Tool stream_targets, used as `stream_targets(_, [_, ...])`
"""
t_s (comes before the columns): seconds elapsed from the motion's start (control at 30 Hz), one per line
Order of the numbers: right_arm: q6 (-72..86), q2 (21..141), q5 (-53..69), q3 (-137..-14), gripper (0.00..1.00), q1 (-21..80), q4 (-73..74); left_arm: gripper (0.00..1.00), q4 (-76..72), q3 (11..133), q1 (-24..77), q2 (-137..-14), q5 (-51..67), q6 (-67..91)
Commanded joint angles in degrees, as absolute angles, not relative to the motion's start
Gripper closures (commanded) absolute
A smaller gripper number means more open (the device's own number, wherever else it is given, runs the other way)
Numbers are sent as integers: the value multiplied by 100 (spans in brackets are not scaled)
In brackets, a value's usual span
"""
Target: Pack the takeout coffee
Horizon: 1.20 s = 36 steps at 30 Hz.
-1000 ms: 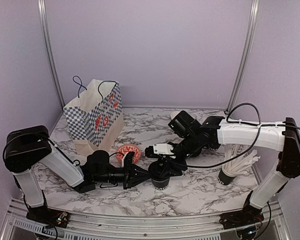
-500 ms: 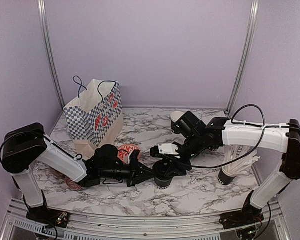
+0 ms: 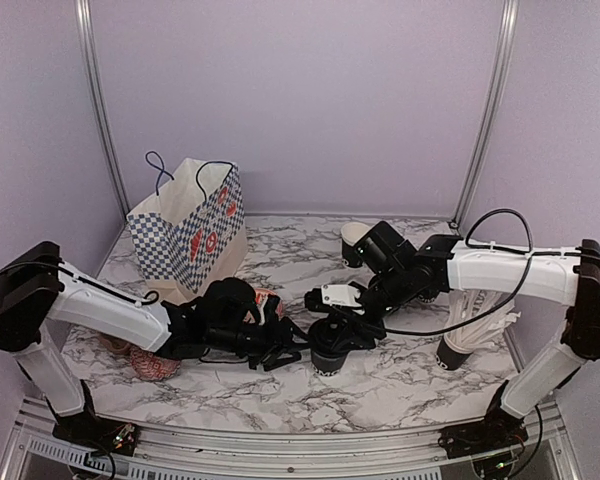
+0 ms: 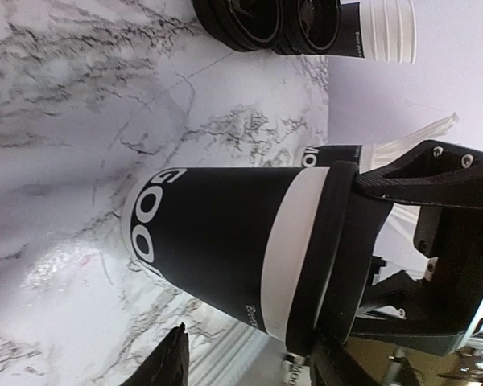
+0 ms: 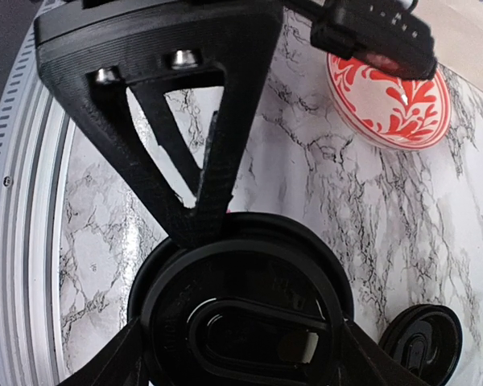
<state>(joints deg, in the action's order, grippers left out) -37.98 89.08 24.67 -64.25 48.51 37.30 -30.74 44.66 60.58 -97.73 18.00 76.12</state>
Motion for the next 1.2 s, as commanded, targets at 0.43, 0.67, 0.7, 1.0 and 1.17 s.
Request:
stream_targets(0.43, [-3690, 10056, 2630, -8250, 42, 4599, 4525, 35, 286, 4778, 6468, -6703, -1648, 5265])
stream_targets(0.67, [-3521, 10380, 2287, -8995, 43, 4078, 4560, 35, 479, 4724, 6469, -6283, -2081, 5045])
stream_targets(0.7, [-3473, 10440, 2235, -9091, 43, 3997, 4497, 35, 495, 4718, 6469, -6252, -2121, 5028])
stream_targets(1.0, [-2885, 11546, 1818, -10305, 42, 3405, 4075, 35, 536, 4633, 6477, -6221, -2079, 5075])
stream_targets(1.17, [-2707, 12044, 1826, -10692, 41, 3256, 4048, 35, 536, 4482, 6478, -6106, -2181, 5114])
